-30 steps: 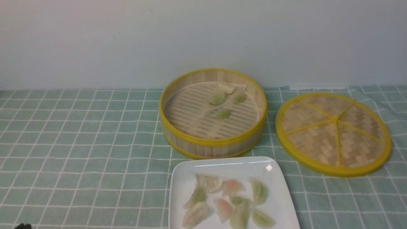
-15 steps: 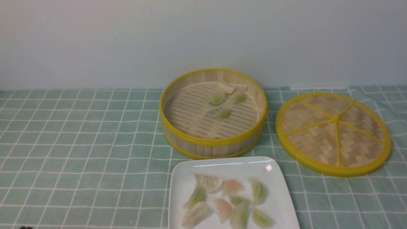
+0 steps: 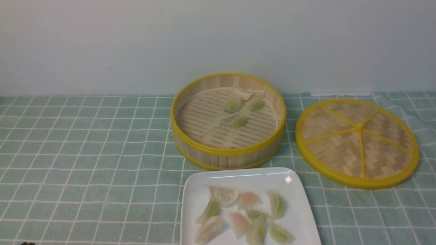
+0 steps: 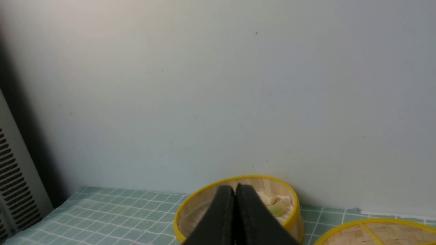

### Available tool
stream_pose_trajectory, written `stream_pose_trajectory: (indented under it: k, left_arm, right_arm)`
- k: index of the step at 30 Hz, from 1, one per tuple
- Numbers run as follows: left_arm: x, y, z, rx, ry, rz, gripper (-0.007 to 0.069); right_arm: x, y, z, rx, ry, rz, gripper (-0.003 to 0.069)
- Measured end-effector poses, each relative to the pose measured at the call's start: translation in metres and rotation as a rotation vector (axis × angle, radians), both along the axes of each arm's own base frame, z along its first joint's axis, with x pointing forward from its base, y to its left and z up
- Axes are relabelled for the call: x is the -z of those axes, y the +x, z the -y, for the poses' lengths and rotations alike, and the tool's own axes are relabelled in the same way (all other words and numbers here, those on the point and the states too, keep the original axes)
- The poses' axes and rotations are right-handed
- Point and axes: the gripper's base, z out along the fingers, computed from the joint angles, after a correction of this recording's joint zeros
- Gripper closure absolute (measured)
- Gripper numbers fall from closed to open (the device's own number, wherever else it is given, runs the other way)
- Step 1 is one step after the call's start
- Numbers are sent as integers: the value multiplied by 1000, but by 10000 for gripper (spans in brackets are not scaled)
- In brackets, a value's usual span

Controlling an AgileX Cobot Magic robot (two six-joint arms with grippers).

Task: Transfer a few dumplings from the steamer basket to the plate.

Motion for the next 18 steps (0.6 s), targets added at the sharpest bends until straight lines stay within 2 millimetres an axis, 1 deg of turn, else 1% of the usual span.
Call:
stream_pose_trajectory:
  k: [3,6,10,12,14,16,17,18]
  left_arm:
    - [0,0,0,0,0,0,631]
    - [0,0,0,0,0,0,631]
    - [0,0,0,0,0,0,631]
    - [0,0,0,0,0,0,631]
    - [0,0,0,0,0,0,631]
    - [0,0,0,0,0,0,631]
    - [0,0,0,0,0,0,631]
    - [0,0,0,0,0,0,631]
  right_arm:
    - [-1,-3,-6,-72,-40,33,672]
    - [-7,-7,-12,-136,-72,123,672]
    - [-11,-9,-14,-154,-89,193,672]
    - [-9,-8,-15,-151,-102,200,672]
    - [-1,-4,-18,-97,-121,191,672]
    - [12,4,-21,7,-154,150,672]
    - [16,6,-22,18,-160,138,672]
    - [34,15,-23,124,-201,78,672]
